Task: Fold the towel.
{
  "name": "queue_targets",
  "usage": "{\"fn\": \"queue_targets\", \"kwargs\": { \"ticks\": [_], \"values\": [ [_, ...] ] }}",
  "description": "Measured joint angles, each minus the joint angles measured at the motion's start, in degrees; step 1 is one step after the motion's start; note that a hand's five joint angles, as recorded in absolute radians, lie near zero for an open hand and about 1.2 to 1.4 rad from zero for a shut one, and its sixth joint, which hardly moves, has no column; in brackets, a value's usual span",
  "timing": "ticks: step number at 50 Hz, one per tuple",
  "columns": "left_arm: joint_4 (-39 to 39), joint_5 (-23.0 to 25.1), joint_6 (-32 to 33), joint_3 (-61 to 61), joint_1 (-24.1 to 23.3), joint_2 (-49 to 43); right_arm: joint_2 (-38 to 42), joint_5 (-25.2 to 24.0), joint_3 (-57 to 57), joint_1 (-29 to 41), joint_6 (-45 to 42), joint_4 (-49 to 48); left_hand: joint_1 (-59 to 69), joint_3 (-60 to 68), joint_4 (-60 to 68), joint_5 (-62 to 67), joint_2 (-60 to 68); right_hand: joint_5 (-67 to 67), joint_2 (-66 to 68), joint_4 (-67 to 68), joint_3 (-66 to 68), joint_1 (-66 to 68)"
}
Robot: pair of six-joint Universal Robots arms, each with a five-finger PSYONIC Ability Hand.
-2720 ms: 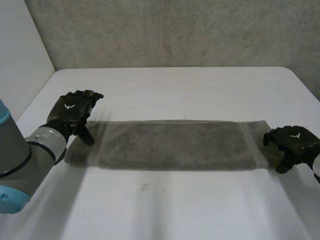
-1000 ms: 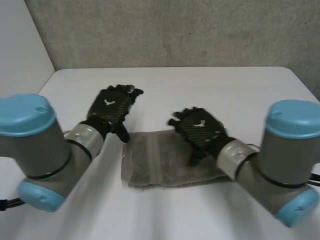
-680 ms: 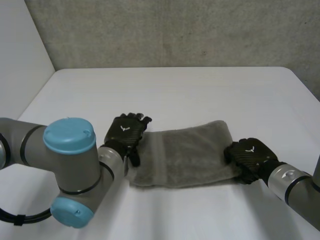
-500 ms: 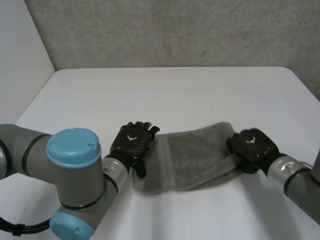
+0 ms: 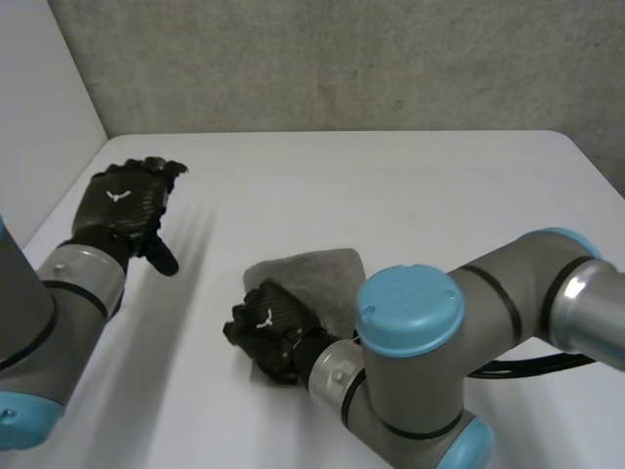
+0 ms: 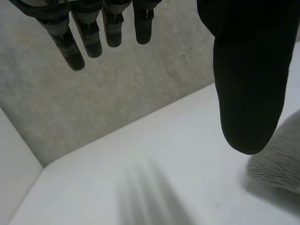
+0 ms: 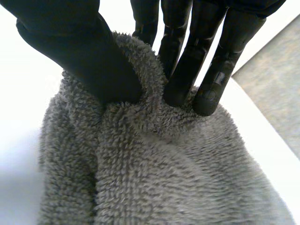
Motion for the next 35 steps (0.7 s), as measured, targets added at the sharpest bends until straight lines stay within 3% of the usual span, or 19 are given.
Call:
{"fn": "queue_targets", "kwargs": {
  "ticks": [1, 4, 6, 7, 13, 19, 28, 35],
  "values": [
    [0.09, 0.49, -0.01, 0.09, 0.28, 0.18, 0.28, 0.01, -0.11, 0.06, 0.1, 0.1, 0.0, 0.0, 0.0, 0.0, 0.0, 0.0, 0.0, 0.0, 0.0, 0.0],
    [0.42, 2.69, -0.14, 0.91, 0.34, 0.15, -0.06, 0.41, 0.06, -0.51, 1.68, 0.35, 0.0, 0.0, 0.0, 0.0, 0.0, -36.96, -38.86, -40.07, -38.54, -29.9],
    [0.53, 3.45, -0.31, 1.4, 0.05, -0.12, -0.99, 0.72, 0.42, -0.96, 2.66, 0.37, 0.0, 0.0, 0.0, 0.0, 0.0, -36.96, -38.86, -40.07, -38.54, -29.9],
    [0.58, 4.05, -0.54, 1.91, -0.39, -0.53, -2.29, 1.14, 0.92, -1.62, 3.82, 0.34, 0.0, 0.0, 0.0, 0.0, 0.0, -48.23, -49.31, -51.02, -50.96, -29.89],
    [0.63, 5.74, -3.39, 7.46, -6.79, -6.95, -11.2, 3.0, 5.65, -9.73, 12.94, 0.21, 0.0, 0.0, 0.0, 0.0, 0.02, -50.05, -50.46, -52.04, -52.78, -29.89],
    [-0.46, 5.31, -6.4, 11.43, -11.23, -13.62, -14.09, 2.7, 7.52, -15.88, 20.74, 0.49, 0.2, 0.71, 0.79, 0.0, 0.97, -50.13, -50.46, -52.04, -52.78, -29.89],
    [-4.49, 2.4, -9.56, 12.52, -13.97, -23.73, -6.59, -4.54, 4.71, -20.47, 28.04, 4.7, 0.92, 1.36, 1.31, 0.0, 1.54, -50.14, -50.46, -52.04, -52.78, -29.89],
    [-5.51, 0.42, -8.45, 12.06, -13.84, -25.68, 0.13, -6.22, 2.06, -21.01, 23.72, 8.83, 0.78, 1.23, 1.19, 0.0, 1.42, -50.14, -50.46, -52.04, -52.78, -29.89]
  ]
}}
